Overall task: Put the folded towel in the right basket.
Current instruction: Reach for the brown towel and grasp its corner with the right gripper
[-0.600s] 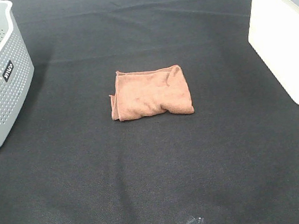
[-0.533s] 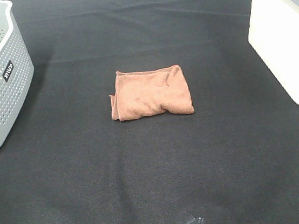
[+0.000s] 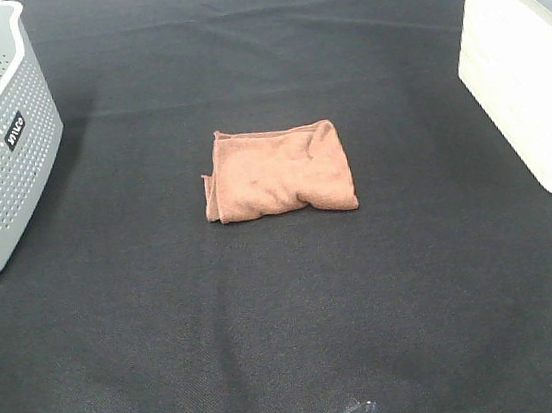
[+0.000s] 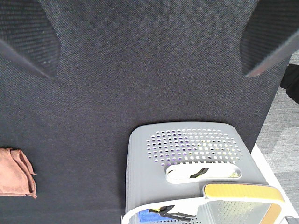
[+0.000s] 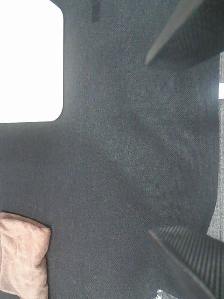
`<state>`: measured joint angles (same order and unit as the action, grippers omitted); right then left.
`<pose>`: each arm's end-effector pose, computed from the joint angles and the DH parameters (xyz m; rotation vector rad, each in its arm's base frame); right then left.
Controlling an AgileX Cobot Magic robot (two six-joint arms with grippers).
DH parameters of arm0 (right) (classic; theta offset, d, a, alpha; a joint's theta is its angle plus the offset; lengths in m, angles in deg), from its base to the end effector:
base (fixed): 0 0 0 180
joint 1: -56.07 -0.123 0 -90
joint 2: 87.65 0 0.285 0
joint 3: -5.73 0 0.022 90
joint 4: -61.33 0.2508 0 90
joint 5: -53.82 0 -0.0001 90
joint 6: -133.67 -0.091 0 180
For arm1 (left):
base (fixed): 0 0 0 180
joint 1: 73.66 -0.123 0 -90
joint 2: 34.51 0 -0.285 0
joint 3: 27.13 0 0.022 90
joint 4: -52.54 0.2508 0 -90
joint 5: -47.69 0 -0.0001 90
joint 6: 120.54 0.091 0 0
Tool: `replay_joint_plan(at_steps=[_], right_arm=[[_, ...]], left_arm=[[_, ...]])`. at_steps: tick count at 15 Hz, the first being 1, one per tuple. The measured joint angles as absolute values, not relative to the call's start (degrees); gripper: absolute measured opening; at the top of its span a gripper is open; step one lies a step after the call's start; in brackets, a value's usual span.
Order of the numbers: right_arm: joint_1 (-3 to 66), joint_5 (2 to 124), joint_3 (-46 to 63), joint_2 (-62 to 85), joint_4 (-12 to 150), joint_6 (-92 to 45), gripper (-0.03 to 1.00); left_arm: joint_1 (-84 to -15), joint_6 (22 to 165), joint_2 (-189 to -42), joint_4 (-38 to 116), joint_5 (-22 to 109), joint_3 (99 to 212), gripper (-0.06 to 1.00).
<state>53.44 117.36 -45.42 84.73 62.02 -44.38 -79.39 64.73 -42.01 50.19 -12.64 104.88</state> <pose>-0.0026 0.0009 0.2609 -0.0859 2.1330 0.0216 -0.0062 -0.0039 0.2807 -0.0060 2.0215 0.0728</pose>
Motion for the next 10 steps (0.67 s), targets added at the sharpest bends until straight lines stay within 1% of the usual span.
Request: replay_joint_plan(at_steps=[10], right_arm=[[53.4, 117.4, -45.4, 84.7, 62.0, -44.4, 0.88]], left_arm=[[-79.4, 64.7, -42.0, 50.1, -12.6, 104.9, 0.97]])
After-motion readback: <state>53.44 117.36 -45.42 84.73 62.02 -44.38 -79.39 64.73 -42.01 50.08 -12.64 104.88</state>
